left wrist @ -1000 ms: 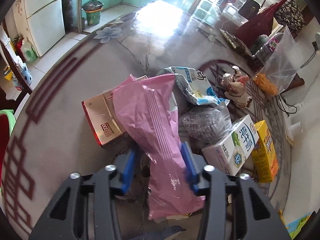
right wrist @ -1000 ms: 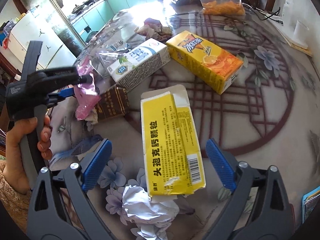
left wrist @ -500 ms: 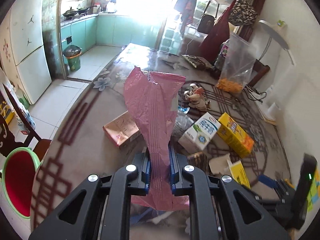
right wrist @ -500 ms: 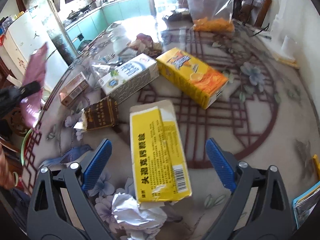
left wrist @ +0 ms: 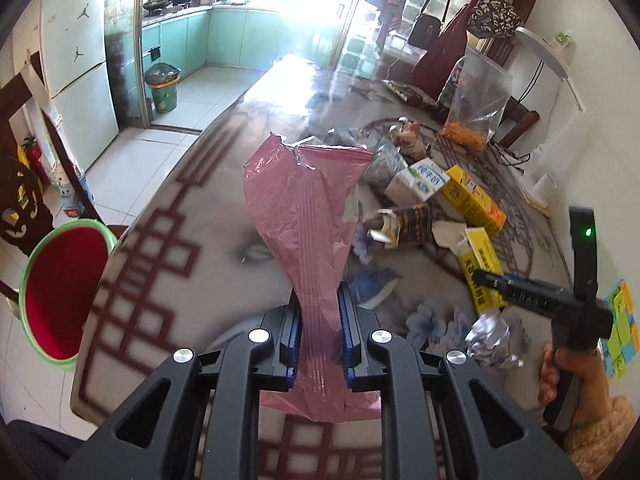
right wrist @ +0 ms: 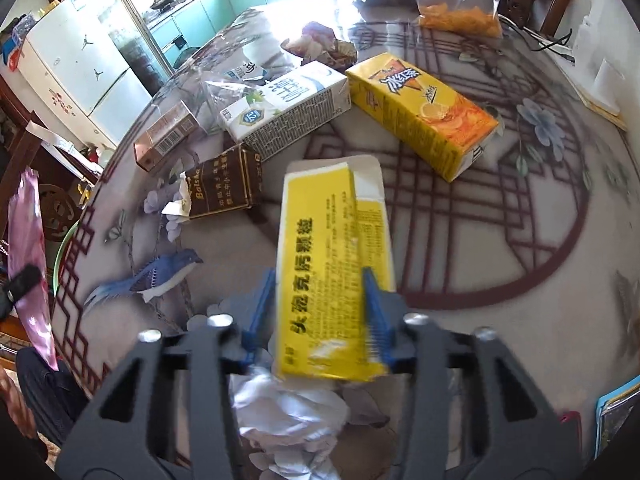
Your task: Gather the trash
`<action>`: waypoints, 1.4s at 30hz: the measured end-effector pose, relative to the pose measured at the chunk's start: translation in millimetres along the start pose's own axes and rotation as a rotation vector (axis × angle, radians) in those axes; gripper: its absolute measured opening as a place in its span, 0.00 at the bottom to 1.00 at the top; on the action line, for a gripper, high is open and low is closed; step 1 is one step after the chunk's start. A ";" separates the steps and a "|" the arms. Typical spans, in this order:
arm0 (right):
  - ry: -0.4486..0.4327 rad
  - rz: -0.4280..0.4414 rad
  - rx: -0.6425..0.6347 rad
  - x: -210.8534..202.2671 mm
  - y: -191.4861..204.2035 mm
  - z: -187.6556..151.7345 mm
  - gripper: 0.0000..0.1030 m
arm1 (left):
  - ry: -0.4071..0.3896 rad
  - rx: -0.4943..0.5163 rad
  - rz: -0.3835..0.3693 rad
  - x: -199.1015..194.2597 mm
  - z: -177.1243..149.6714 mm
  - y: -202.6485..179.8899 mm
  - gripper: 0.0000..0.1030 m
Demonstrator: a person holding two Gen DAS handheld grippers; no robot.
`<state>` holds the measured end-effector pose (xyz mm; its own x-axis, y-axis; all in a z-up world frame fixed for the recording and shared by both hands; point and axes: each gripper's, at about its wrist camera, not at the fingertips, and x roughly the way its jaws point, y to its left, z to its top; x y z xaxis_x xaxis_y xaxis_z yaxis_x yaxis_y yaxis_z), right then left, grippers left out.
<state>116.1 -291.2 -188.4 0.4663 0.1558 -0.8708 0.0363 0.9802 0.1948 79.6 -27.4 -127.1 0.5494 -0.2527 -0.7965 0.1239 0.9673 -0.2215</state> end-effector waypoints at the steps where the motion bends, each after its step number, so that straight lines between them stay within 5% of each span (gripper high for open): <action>1: -0.009 0.004 0.003 -2.2 -0.2 -0.1 0.40 | 0.004 0.004 0.002 -0.9 -2.7 0.1 0.14; 11: -0.148 -0.013 0.039 -38.8 -11.2 2.7 0.40 | -0.029 0.009 0.011 -18.5 -5.5 10.2 0.14; 22: -0.283 0.081 0.176 -100.5 -6.7 -19.5 0.40 | -0.054 0.009 0.005 -34.7 -2.8 24.4 0.14; 42: -0.280 0.227 -0.006 -118.9 120.3 -31.8 0.40 | -0.099 -0.025 0.083 -63.1 -2.4 82.7 0.16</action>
<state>37.0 -187.9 -75.8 0.6856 0.3313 -0.6482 -0.1013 0.9252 0.3658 53.2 68.4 -96.5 0.6358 -0.1671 -0.7536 0.0545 0.9836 -0.1721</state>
